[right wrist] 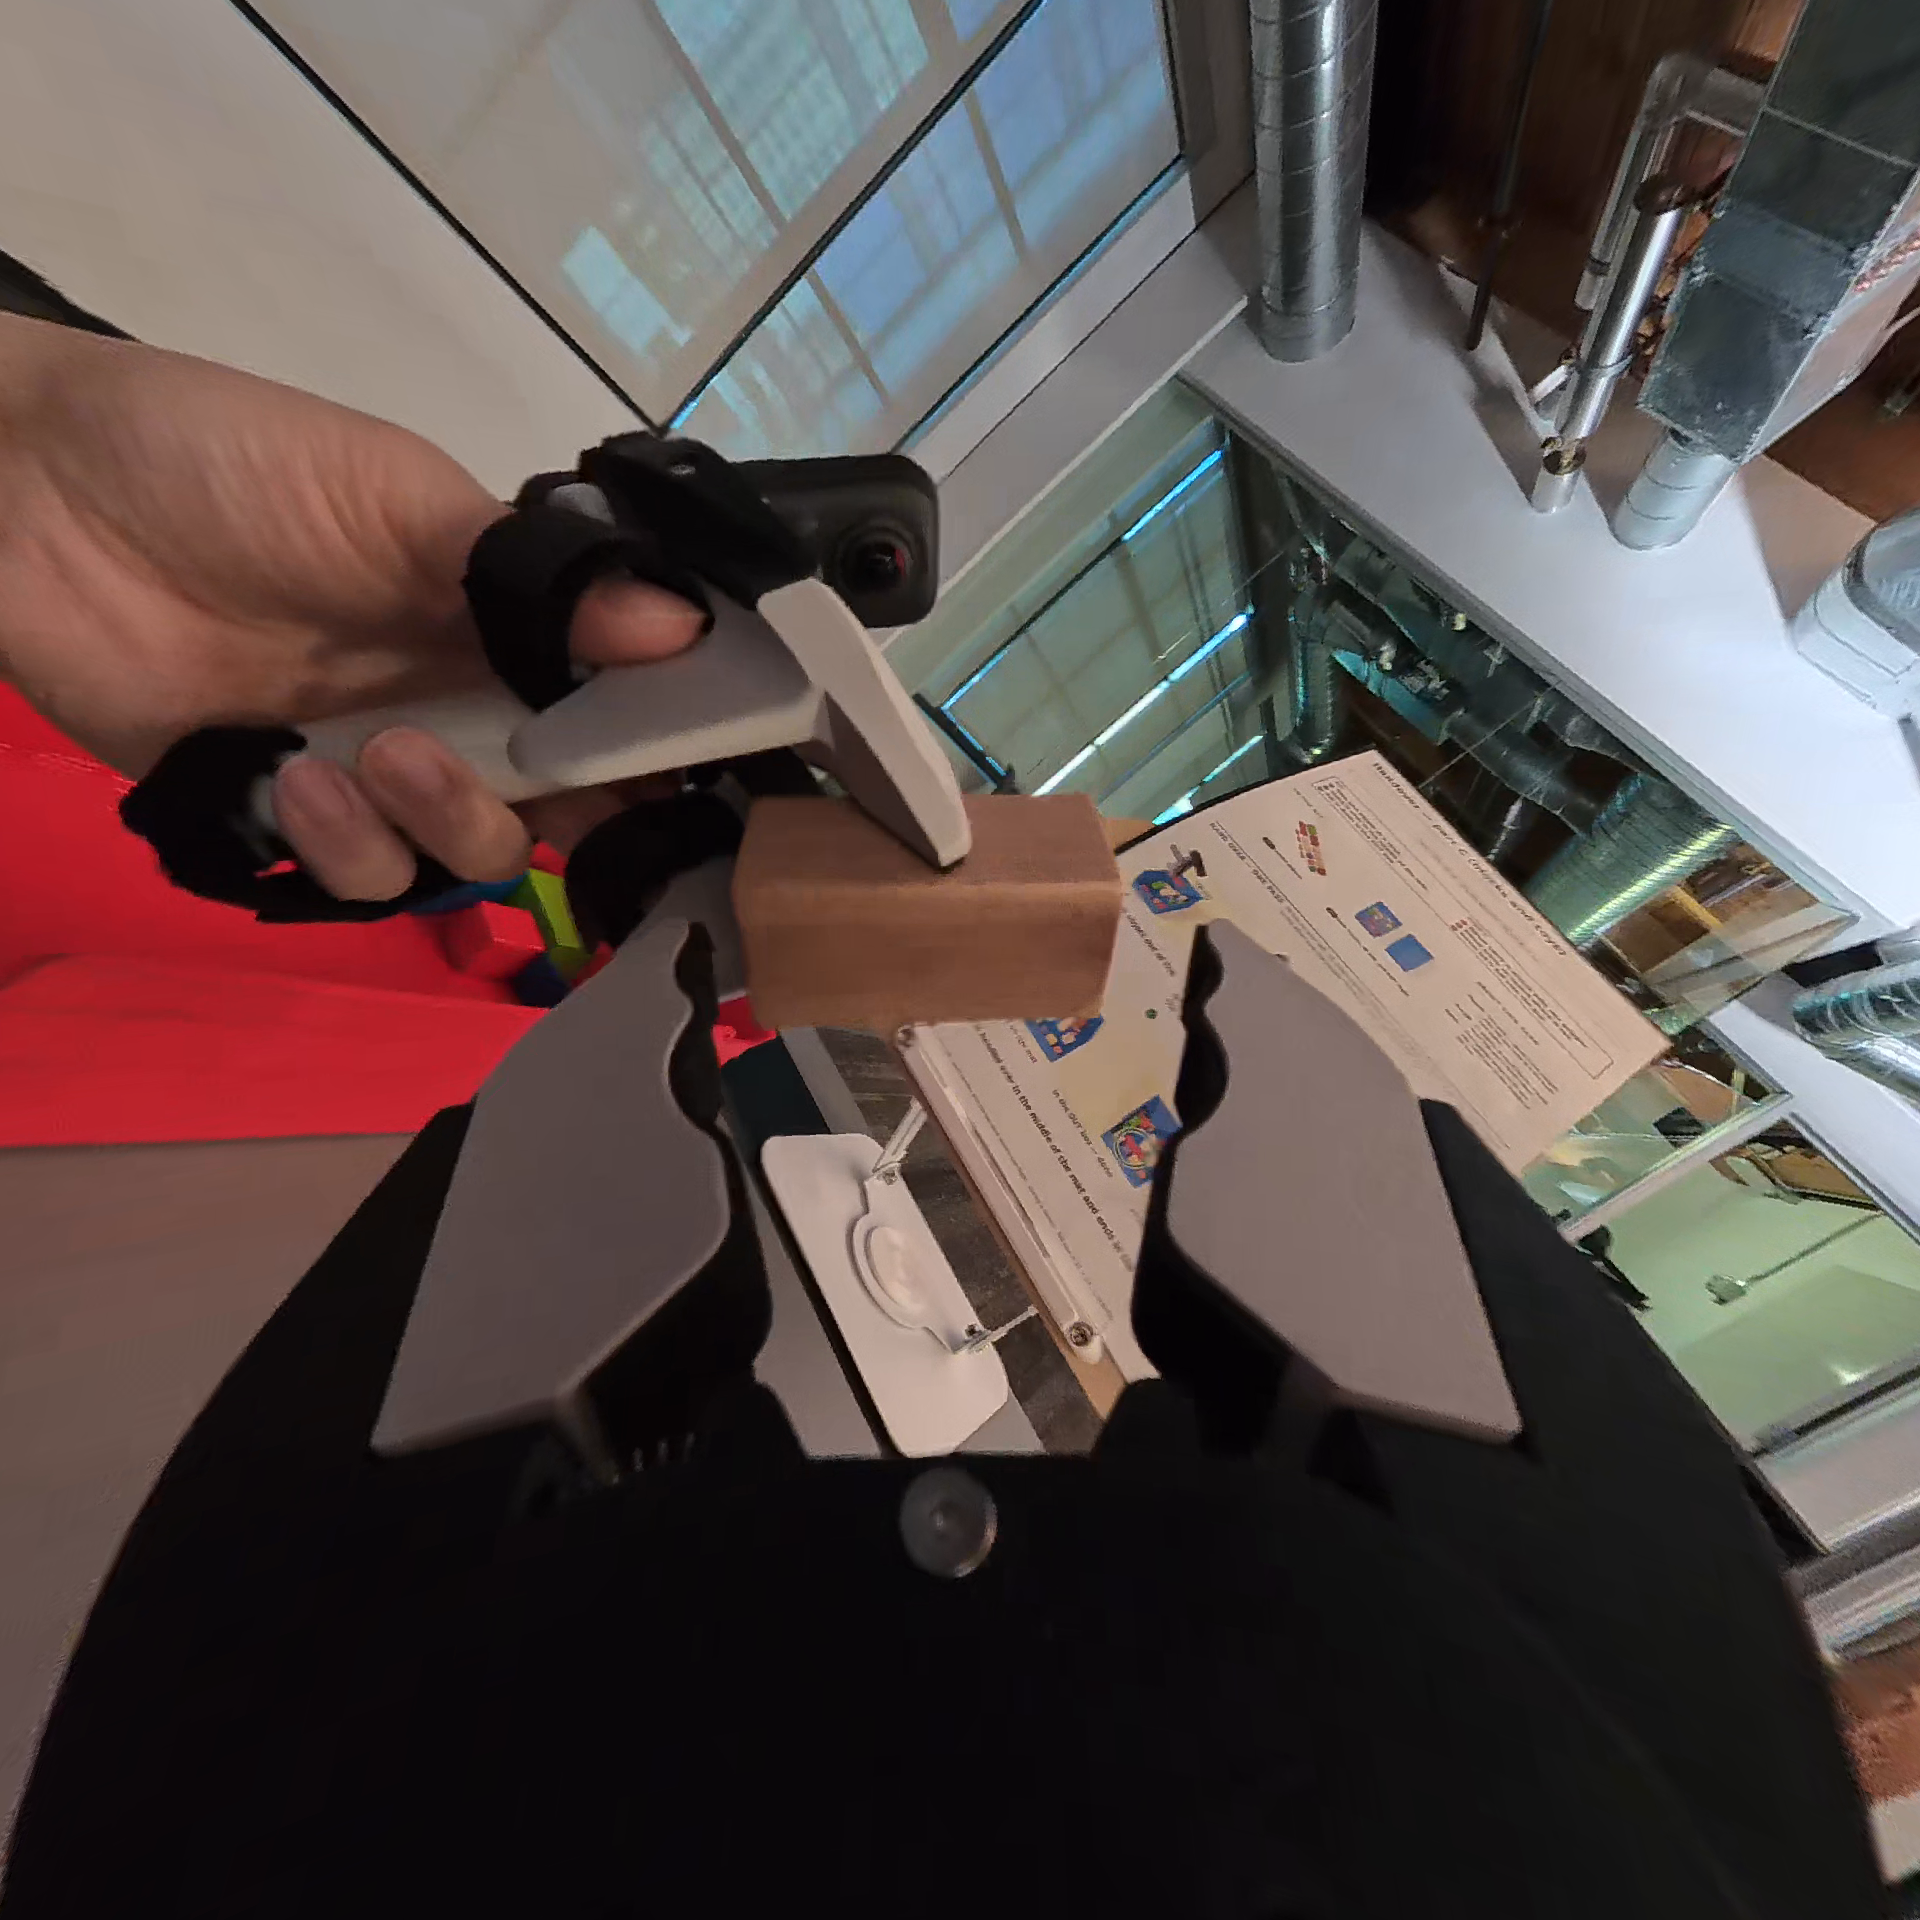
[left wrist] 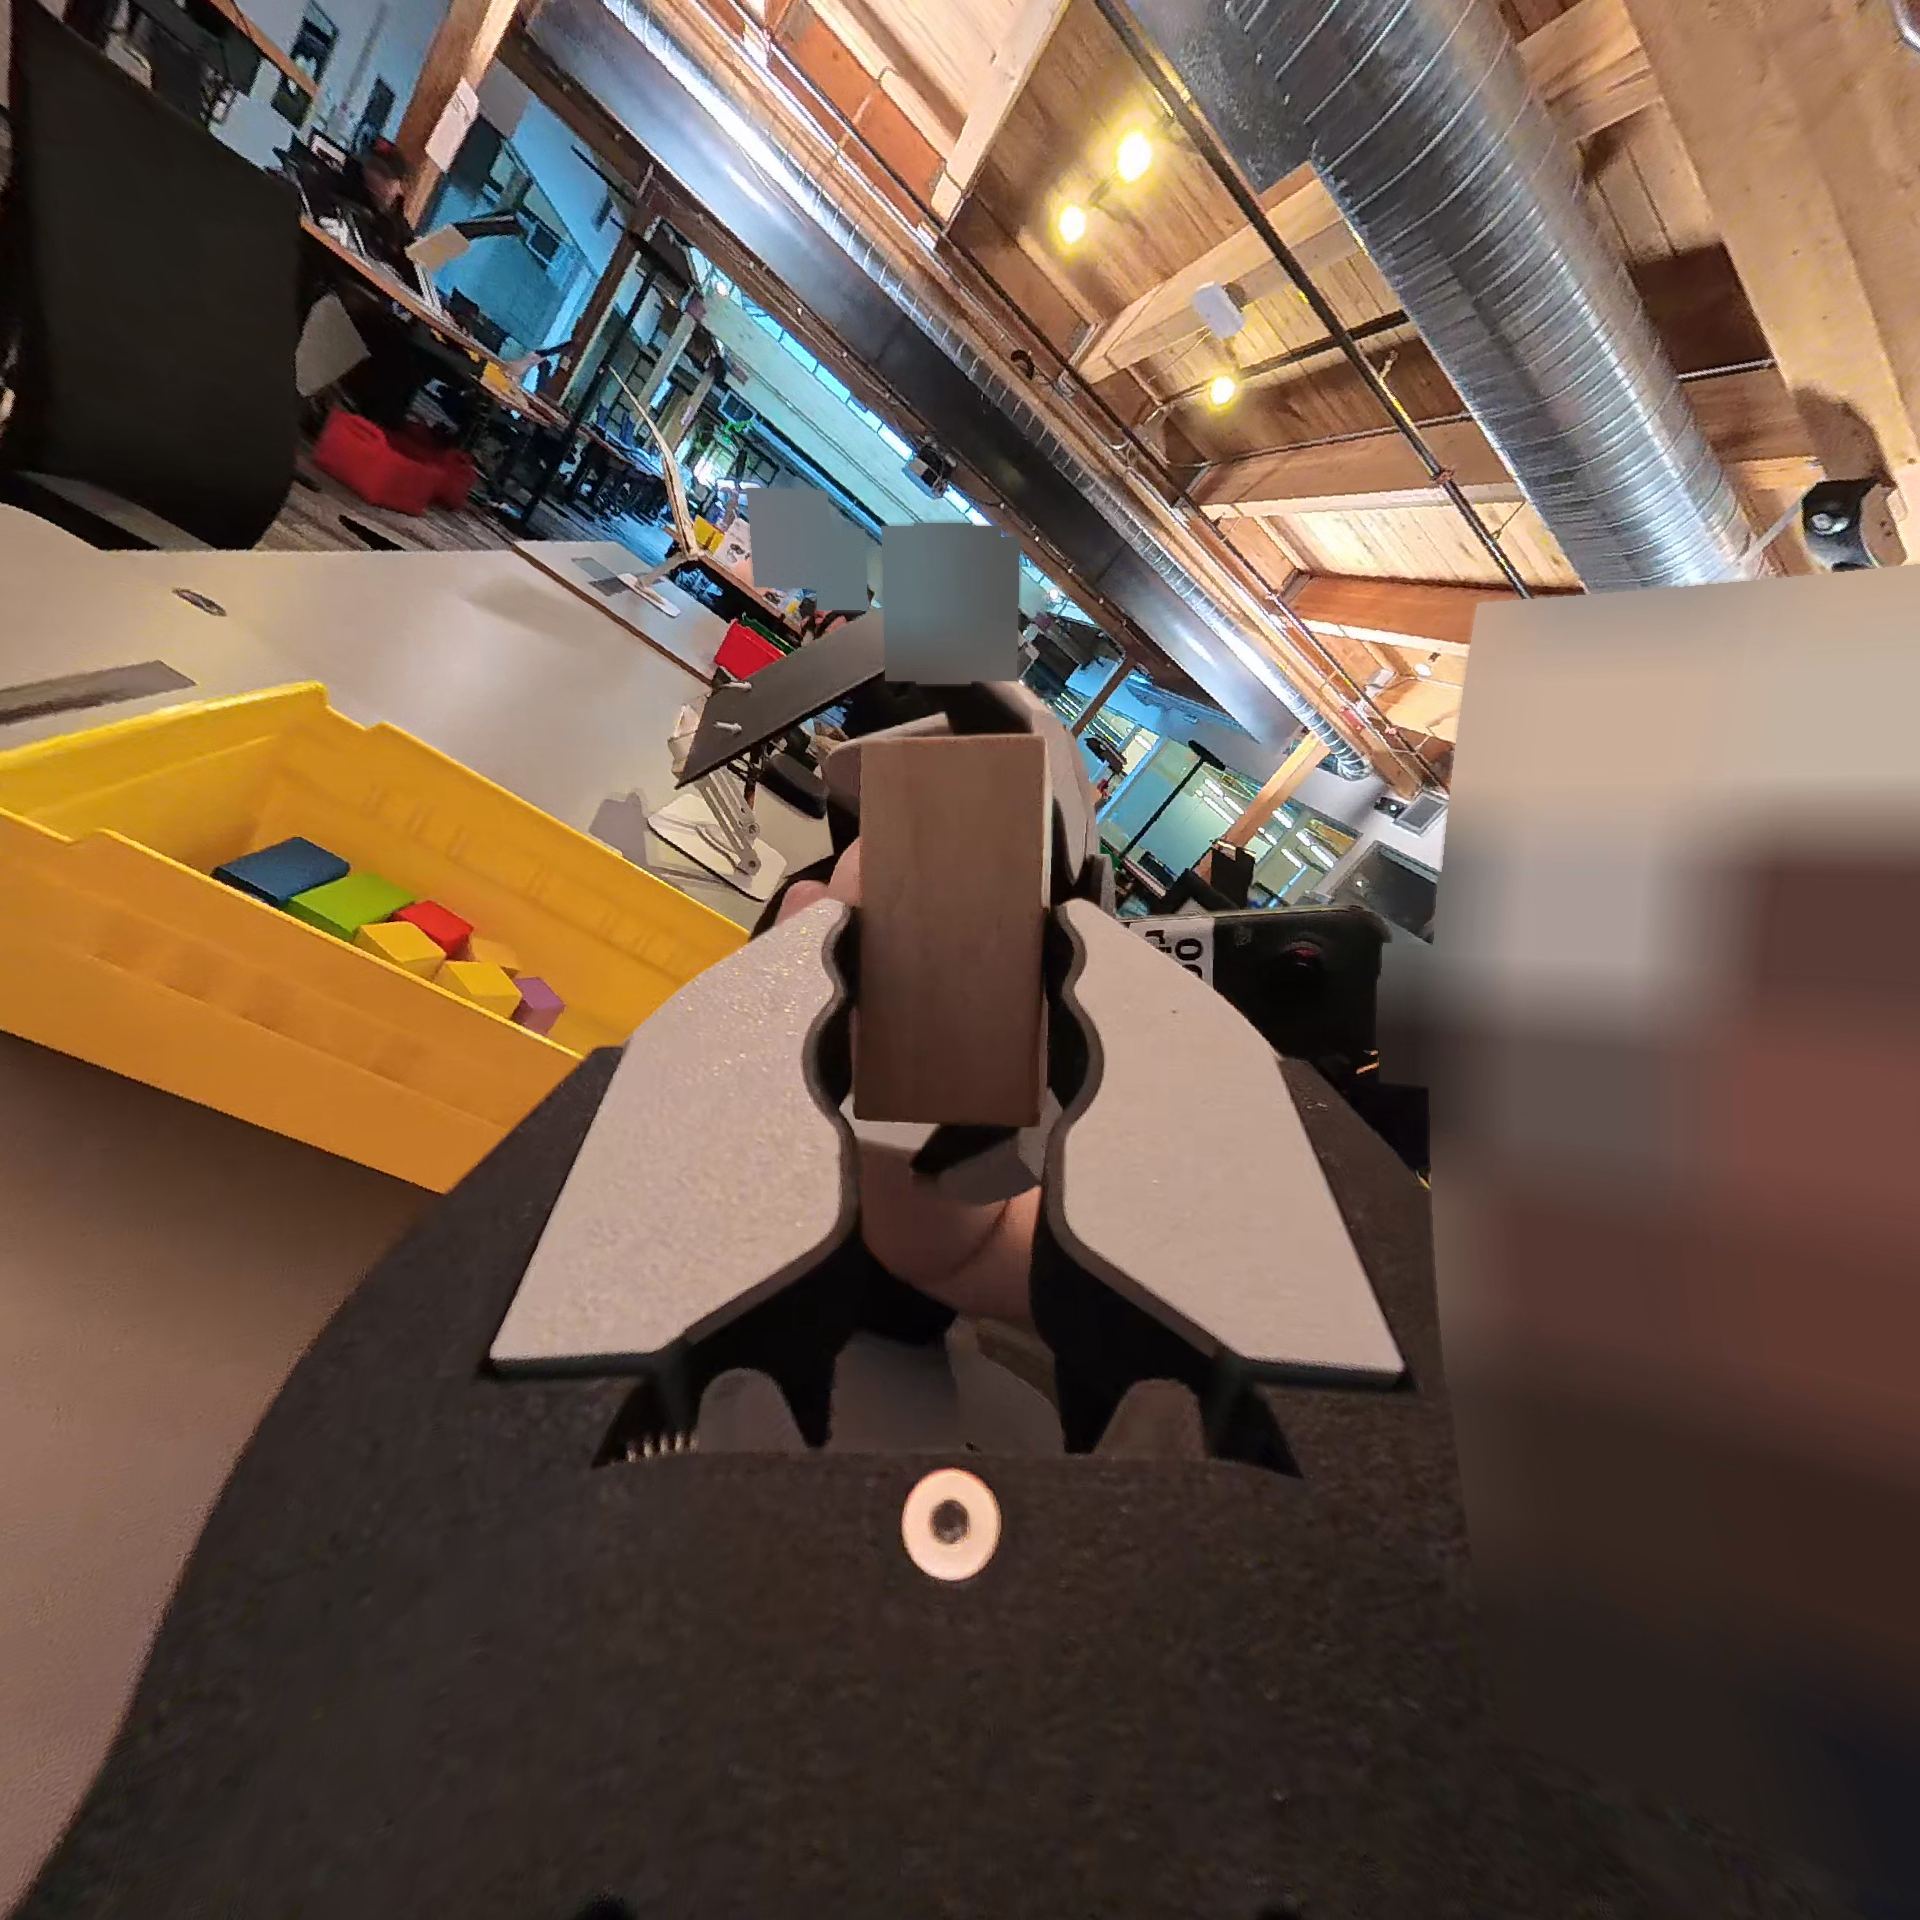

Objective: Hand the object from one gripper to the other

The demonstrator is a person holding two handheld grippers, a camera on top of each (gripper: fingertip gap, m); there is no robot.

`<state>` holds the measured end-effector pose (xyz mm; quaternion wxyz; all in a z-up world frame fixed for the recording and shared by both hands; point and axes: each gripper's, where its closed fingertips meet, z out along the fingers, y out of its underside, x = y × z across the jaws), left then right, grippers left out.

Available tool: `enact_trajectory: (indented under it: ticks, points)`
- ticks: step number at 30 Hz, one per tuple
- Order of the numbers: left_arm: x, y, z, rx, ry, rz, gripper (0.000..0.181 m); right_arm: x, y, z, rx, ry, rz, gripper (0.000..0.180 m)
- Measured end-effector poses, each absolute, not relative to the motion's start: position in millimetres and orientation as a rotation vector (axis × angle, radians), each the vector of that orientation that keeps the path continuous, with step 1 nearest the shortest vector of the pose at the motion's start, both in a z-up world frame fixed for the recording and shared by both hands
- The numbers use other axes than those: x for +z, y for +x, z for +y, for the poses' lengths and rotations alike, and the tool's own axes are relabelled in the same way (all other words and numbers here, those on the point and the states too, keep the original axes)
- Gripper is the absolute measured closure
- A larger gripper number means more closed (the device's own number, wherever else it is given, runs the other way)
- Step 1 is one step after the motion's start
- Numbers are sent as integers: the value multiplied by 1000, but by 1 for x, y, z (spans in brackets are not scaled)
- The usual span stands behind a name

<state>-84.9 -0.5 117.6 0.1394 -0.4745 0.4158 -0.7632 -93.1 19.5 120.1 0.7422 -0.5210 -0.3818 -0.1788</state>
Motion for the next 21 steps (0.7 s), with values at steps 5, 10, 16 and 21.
enact_trajectory:
  ticks: [5,10,16,21]
  points:
    - [117,-83,-7,-2208,-1345,1232,147,116,-95,20,-393,-1139,-851,108]
    - [118,-82,-10,-2209,-1335,1240,147,117,-94,19,-398,-1142,-855,108]
    - [123,-86,-5,-2248,-1314,1234,140,119,-77,15,-365,-1278,-901,108]
    - [129,-100,20,-2047,-1329,1206,136,90,22,-9,-262,-1775,-892,108]
